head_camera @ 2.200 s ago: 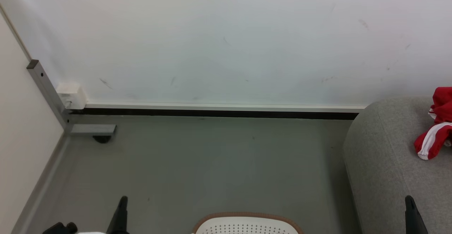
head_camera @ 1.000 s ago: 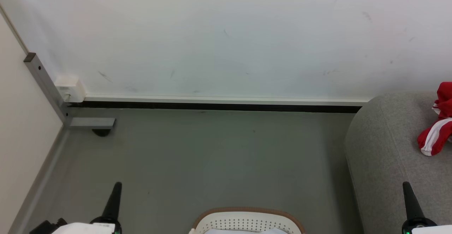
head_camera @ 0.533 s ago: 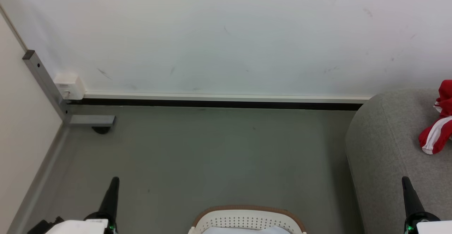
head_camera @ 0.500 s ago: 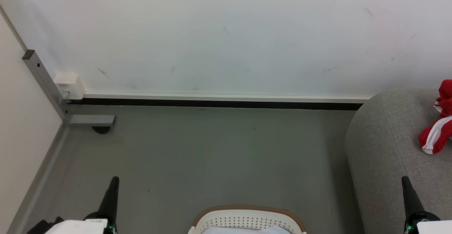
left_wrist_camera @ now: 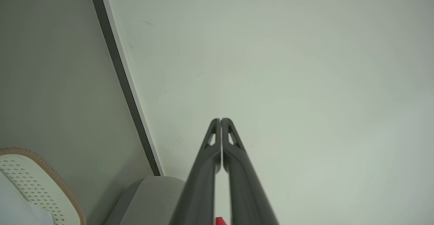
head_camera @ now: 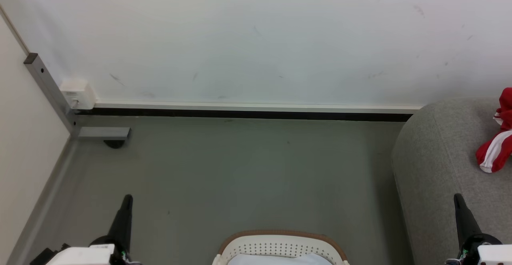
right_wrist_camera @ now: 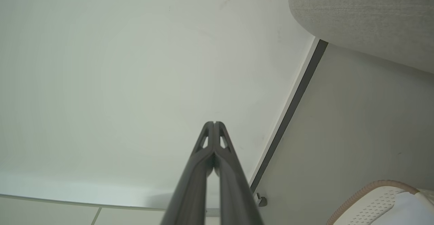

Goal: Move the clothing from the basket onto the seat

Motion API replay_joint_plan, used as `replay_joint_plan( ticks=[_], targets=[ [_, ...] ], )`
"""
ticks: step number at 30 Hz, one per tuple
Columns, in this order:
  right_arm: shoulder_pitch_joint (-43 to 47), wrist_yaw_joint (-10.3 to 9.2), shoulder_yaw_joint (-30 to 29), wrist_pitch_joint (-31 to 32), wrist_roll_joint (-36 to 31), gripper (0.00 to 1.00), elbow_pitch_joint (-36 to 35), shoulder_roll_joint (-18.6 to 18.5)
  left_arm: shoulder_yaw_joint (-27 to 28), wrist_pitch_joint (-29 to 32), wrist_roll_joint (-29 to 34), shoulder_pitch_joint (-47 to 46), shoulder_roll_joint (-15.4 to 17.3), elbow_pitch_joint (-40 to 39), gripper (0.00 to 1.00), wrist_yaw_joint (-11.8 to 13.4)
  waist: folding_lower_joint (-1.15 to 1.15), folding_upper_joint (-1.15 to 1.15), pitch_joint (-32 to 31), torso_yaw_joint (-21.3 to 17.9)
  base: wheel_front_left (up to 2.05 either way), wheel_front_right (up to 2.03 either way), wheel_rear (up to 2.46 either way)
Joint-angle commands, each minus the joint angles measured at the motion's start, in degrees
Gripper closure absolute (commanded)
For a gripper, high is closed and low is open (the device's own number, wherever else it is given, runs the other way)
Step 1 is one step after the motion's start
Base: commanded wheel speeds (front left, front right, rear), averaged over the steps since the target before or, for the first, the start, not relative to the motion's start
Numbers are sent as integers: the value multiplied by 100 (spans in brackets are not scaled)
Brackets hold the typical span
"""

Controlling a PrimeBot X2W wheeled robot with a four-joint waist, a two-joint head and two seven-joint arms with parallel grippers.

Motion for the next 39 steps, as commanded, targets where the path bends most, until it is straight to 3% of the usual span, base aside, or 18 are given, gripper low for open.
replay_joint_plan(
  ticks=[1,11,39],
  targets=[
    [-121,-11,-23,48,174,100,4,-54,55,43,-163,-69,0,-30,100,-27,0,0,9,1,0,0,0],
    [-186,-12,-24,144,559,100,19,-56,133,145,-508,-108,-33,-43,100,-69,0,0,56,5,0,0,0],
    [-184,-12,-23,144,535,100,19,-54,129,146,-497,-105,-32,-44,100,-65,0,0,58,5,0,0,0]
  ],
)
